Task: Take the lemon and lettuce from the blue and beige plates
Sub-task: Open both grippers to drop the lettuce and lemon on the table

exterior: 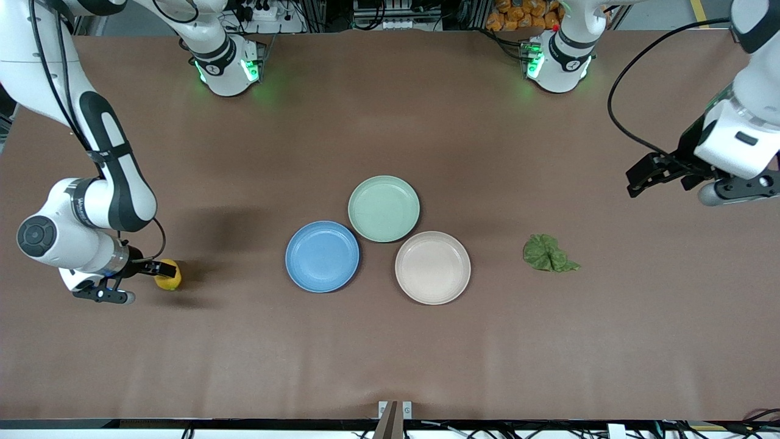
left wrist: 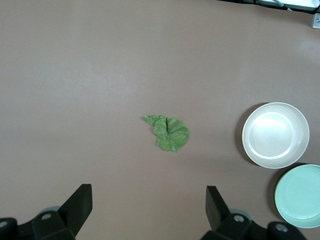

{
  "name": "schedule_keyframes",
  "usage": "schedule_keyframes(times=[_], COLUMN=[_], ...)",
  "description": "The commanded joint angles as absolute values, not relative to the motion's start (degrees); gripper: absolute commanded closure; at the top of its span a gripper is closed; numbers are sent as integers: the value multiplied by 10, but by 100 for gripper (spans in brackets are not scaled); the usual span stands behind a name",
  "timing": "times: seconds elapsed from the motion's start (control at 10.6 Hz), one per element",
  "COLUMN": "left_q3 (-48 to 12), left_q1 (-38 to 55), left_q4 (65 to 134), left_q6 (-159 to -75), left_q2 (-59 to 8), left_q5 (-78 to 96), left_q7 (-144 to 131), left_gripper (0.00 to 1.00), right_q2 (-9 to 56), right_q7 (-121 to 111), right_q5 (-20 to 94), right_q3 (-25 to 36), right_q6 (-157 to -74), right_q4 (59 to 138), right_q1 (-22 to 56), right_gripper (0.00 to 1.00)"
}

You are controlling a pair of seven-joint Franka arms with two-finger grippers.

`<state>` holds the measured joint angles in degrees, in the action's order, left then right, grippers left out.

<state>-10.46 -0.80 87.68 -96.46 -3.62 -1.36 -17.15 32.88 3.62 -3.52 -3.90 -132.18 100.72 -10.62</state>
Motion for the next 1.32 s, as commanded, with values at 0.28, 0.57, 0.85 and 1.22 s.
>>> schedule_keyframes(times=[0.28, 0.57, 0.85, 1.22], left_q3=[-105, -105, -105, -107], left_q1=[-10, -11, -12, -12], left_q4=[902, 907, 904, 903], left_q6=[-962, -962, -962, -962], left_q2=[-5, -4, -5, -6], left_q5=[3, 3, 3, 3], left_q7=[-149, -124, -125, -127], left_gripper=[0, 0, 0, 0], right_q2=[260, 212, 158, 106], right_q7=[38, 38, 37, 37], right_q5=[-47, -47, -47, -47], right_q3=[-45, -45, -45, -46], right_q6=[-1300, -1308, -1346, -1346], right_q4=[1067, 1136, 1217, 1265], right_q1=[-108, -108, -107, -107], right_gripper=[0, 0, 0, 0])
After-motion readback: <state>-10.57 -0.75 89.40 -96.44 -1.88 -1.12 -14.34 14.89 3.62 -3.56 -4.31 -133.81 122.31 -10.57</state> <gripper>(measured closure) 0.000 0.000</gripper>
